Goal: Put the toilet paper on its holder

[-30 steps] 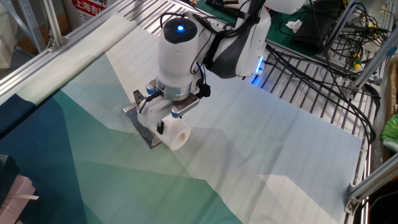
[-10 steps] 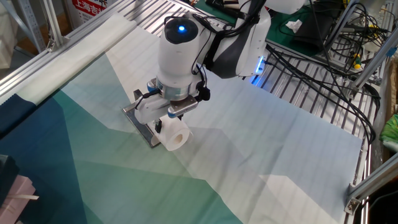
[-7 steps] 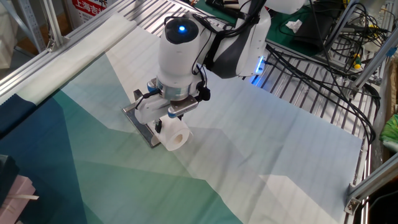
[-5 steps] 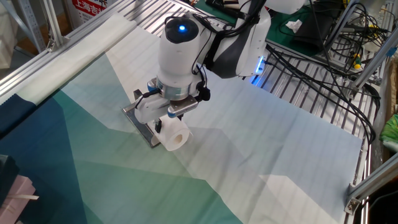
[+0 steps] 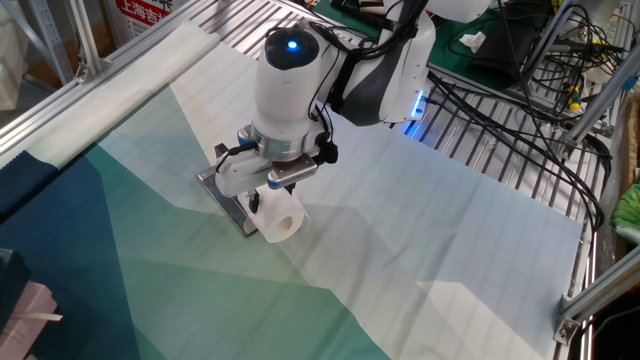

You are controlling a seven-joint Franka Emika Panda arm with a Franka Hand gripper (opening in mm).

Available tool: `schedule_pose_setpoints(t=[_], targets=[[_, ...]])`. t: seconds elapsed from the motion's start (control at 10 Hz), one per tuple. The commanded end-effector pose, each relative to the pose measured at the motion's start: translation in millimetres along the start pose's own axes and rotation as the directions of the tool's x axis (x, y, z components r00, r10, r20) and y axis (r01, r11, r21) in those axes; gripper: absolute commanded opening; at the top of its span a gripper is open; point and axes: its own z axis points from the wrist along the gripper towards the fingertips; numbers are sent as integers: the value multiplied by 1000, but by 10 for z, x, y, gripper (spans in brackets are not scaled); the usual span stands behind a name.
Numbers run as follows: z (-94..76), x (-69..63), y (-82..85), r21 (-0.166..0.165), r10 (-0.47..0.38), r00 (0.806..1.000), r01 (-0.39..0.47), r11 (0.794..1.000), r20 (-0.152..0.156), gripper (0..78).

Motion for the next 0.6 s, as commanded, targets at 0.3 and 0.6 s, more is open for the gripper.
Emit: schedule_pose_setpoints(t=[0.3,0.6], targets=[[-9,1,8,-2,26,1000,-26,1000,13,13],[-10,0,5,2,14,1000,-14,1000,26,13]])
